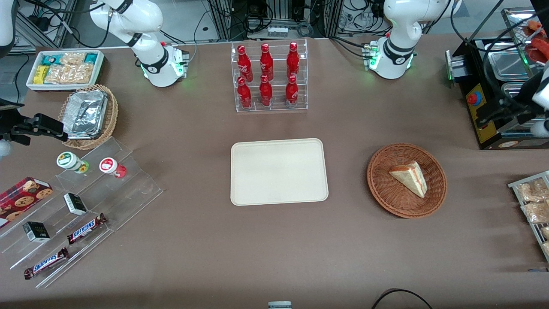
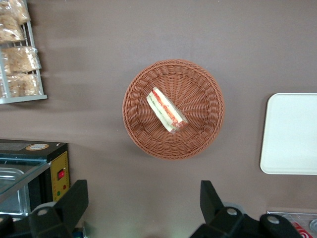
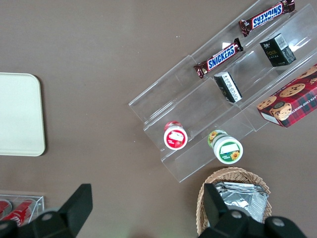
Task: Place sandwich from basket to tray
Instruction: 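Move the left gripper over the wrapped sandwich in the wicker basket and lower it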
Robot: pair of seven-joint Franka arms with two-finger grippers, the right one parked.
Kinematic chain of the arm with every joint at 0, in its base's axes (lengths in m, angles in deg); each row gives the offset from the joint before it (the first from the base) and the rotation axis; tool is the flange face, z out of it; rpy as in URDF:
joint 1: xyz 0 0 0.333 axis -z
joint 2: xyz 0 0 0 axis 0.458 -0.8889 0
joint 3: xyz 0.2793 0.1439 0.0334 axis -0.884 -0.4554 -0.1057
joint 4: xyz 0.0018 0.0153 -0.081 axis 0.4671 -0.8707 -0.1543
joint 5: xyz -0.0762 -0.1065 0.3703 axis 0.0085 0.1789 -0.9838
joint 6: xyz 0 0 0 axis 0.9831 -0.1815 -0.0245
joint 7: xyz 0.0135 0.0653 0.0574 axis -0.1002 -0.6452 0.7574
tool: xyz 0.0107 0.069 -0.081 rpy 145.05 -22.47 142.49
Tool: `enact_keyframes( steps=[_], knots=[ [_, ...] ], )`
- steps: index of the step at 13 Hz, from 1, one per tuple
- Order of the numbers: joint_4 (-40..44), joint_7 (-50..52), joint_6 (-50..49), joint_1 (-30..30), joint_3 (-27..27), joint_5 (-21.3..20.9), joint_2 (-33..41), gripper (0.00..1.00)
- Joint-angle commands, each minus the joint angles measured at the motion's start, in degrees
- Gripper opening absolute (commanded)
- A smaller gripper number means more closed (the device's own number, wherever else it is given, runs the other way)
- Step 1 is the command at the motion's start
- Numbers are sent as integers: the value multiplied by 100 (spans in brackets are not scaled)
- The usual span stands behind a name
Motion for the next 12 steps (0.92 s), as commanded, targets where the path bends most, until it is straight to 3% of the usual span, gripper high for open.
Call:
enact_keyframes(
  steps=[1, 5, 12],
  knots=[
    [-920, -27, 740, 5, -36, 43, 179, 100],
    [-1765, 489, 1575, 14, -36, 60, 171, 100],
    [-3647, 2624, 3896, 225, 52, 52, 180, 100]
  ],
)
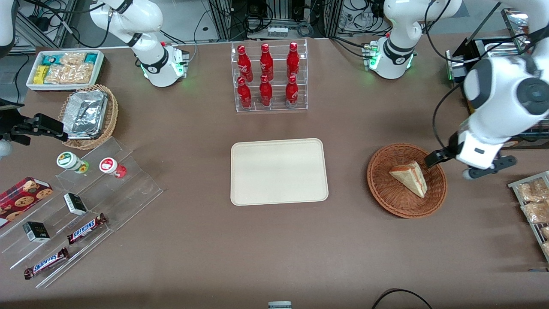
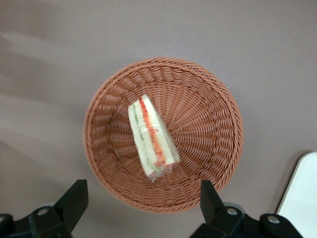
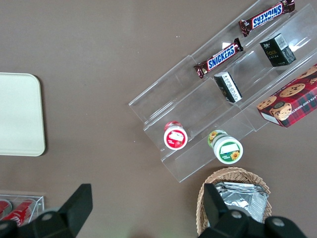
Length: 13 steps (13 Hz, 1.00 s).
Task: Place sandwich from basket to tray
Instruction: 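Move the left gripper over the wrapped sandwich in the wicker basket and lower it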
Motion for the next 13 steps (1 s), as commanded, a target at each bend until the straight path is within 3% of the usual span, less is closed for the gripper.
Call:
enact_keyframes(
  steps=[1, 13],
  knots=[
    [-521, 600, 479, 65, -17, 40, 157, 100],
    [-997, 900, 1411, 135, 1, 22, -537, 100]
  ],
)
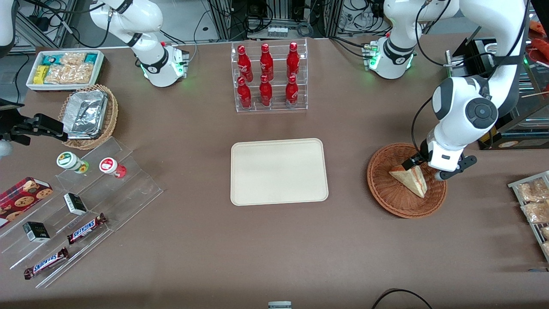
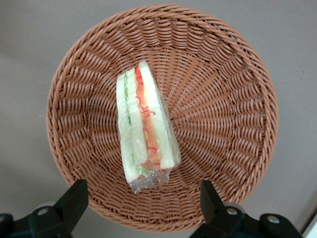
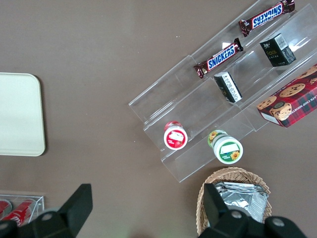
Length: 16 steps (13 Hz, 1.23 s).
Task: Place sandwich from basket to tray
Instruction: 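Close the left gripper on the sandwich and lift it from the basket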
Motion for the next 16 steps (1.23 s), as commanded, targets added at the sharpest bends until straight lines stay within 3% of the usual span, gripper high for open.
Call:
enact_keyframes(
  steps=[1, 12, 14, 16],
  knots=[
    [-26, 83, 350, -25, -23, 22, -191, 100],
    [-53, 92, 799, -25, -32, 22, -605, 97],
    [-44, 83, 791, -25, -32, 5, -622, 76],
    [-44, 92, 782, -25, -40, 5, -623, 33]
  ],
)
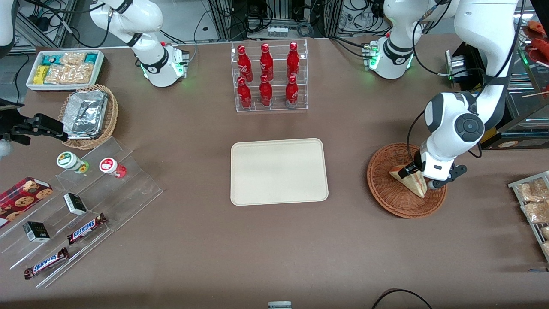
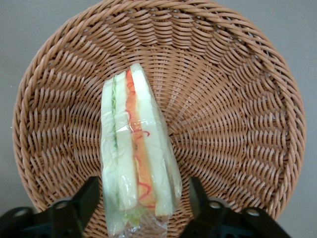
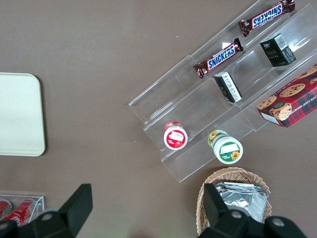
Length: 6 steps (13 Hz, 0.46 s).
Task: Place sandwich from basket to tray
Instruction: 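Close the left gripper on the sandwich and lift it from the basket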
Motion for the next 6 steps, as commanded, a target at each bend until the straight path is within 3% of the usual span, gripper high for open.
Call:
enact_keyframes(
  steps=[1, 2, 6],
  knots=[
    [-26, 45, 83, -14, -4, 5, 0, 11],
    [-17, 36, 65, -14, -4, 5, 8, 0],
    [245, -43, -521, -14, -13, 5, 358, 0]
  ],
)
